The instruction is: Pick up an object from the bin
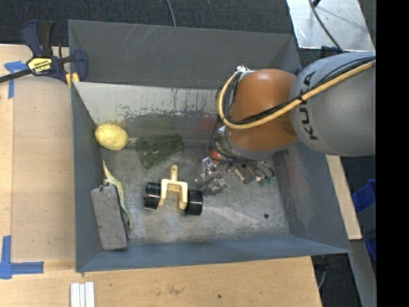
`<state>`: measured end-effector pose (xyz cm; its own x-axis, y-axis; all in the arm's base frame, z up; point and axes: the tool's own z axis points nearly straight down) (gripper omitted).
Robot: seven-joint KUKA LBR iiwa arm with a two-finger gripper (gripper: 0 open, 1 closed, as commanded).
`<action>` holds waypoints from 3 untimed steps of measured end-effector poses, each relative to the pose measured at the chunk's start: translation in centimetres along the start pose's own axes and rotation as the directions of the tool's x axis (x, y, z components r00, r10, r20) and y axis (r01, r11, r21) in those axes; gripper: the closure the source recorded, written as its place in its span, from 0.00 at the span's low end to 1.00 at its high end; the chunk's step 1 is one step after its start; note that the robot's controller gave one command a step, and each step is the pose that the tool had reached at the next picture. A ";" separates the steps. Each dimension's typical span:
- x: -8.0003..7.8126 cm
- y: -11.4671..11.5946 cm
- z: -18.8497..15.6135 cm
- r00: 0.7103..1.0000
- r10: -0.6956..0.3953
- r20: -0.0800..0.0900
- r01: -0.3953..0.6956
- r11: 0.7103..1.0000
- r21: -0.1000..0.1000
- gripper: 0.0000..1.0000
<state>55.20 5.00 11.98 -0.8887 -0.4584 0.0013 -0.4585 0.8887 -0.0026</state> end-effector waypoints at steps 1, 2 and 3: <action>2.6 2.5 -2.2 0.954 -0.299 0.003 0.299 0.954 -0.001 0.00; 2.6 2.5 -2.2 0.954 -0.298 0.003 0.298 0.954 -0.002 0.00; 0.2 8.2 2.6 0.933 -0.360 0.006 0.360 0.933 0.022 1.00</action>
Offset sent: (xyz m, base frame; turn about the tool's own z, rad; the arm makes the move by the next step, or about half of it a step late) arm 0.0000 0.0000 0.0000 0.0000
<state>51.27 12.16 9.36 -0.6638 -0.7479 -0.0040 -0.7476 0.6637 -0.0236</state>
